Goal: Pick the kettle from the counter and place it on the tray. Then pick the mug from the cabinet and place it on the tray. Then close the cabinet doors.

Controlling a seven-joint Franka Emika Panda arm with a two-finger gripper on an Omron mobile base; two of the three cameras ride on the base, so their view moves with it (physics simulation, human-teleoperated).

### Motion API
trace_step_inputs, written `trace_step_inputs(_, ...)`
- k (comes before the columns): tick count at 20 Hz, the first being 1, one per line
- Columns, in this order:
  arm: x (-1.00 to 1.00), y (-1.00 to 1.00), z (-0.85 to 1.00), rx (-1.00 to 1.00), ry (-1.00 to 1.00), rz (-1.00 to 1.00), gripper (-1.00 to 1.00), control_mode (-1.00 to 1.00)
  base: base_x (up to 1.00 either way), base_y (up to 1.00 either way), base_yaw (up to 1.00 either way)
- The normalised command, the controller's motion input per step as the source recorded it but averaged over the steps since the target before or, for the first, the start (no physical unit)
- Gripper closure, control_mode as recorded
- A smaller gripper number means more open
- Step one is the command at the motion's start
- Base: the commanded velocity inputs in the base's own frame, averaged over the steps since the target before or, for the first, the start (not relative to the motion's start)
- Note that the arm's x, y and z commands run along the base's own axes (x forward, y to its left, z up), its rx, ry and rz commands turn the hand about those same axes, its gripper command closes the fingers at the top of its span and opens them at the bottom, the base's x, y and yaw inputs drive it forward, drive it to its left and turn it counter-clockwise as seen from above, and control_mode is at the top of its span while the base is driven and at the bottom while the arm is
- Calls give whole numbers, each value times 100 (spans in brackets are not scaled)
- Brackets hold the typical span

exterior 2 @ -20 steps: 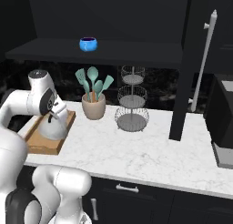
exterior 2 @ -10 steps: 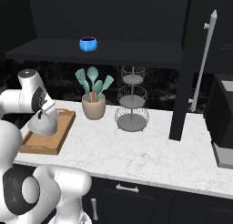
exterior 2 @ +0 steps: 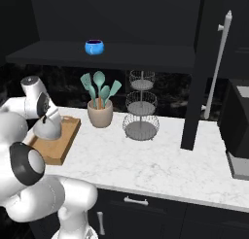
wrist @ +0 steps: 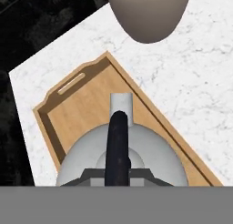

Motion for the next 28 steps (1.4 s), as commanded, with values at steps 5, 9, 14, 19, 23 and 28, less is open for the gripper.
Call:
trace_step_inputs(5, 54, 29, -37, -16, -3, -7, 100, -100, 0, 0, 0)
trace_step_inputs(9, 51, 10, -18, -17, -1, -8, 100, -100, 0, 0, 0)
trace_step_inputs(14, 53, 12, -16, -13, 0, -10, 100, -100, 0, 0, 0)
trace_step_inputs(19, 52, 27, -22, -10, 0, -9, 100, -100, 0, 0, 0)
trace_step_inputs(23, 50, 31, -24, -6, 0, -8, 100, -100, 0, 0, 0)
trace_step_inputs(28, 48, 27, -26, -5, 0, -9, 100, -100, 0, 0, 0)
